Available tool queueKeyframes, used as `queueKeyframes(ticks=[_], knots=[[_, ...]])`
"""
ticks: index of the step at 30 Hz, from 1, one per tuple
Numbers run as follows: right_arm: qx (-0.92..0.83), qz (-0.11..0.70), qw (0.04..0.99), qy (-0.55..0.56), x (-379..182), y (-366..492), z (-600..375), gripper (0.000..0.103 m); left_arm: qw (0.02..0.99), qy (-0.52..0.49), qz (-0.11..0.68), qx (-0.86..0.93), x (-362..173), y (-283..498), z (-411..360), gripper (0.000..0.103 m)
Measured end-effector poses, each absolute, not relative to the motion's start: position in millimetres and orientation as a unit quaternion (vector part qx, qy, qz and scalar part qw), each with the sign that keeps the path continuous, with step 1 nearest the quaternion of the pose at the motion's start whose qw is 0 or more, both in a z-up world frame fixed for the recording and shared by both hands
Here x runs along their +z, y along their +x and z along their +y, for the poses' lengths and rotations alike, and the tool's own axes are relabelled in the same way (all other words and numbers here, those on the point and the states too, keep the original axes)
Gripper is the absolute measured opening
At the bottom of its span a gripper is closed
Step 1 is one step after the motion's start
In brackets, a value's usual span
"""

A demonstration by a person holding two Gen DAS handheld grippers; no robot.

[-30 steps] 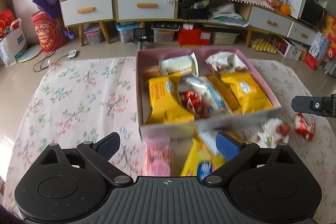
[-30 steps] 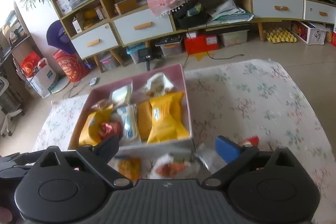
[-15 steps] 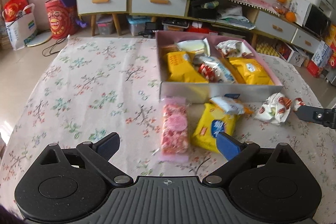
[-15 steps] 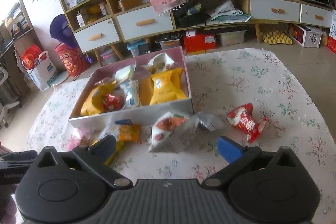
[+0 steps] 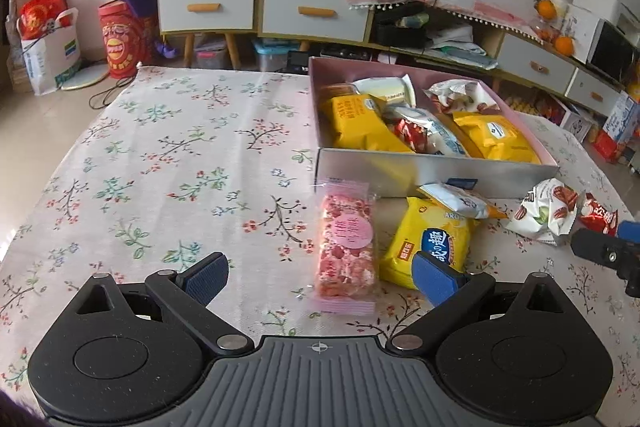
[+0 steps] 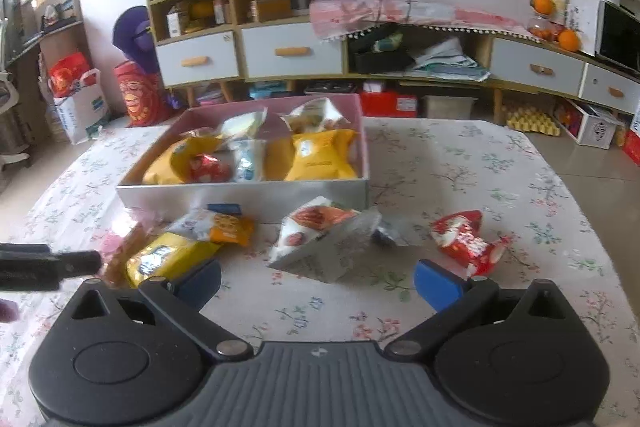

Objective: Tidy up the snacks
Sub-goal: 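Withdraw both grippers from the box toward the pink candy packet, then grasp the pink candy packet with the left gripper while the right grasps another white nut packet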

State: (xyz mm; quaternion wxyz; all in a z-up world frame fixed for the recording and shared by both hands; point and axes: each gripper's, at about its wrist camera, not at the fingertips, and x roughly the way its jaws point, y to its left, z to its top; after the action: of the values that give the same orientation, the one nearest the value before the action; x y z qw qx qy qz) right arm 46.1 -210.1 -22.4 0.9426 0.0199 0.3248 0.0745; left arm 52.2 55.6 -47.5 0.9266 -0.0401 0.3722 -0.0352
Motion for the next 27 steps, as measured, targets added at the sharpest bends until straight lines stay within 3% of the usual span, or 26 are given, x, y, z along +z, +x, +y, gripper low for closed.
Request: queueKeyframes(ticks=[17, 22, 27], knots=[[0.086, 0.344, 0.934, 0.045, -32.7, 67.6, -200.4, 0.090, 0.924, -0.062, 0.375, -0.043, -53.4, 69.1, 49.9, 0.094], [0.075, 0.360, 0.927, 0.074, -40.2, 77.9, -205.7, 0.090, 0.920, -0.068, 0.383, -0.049, -56.2, 76.2, 49.5, 0.085], [0.063, 0.370, 0.921, 0.106, -45.7, 86.4, -212.3, 0.089, 0.915, -0.073, 0.393, -0.057, -59.9, 82.5, 48.4, 0.069]])
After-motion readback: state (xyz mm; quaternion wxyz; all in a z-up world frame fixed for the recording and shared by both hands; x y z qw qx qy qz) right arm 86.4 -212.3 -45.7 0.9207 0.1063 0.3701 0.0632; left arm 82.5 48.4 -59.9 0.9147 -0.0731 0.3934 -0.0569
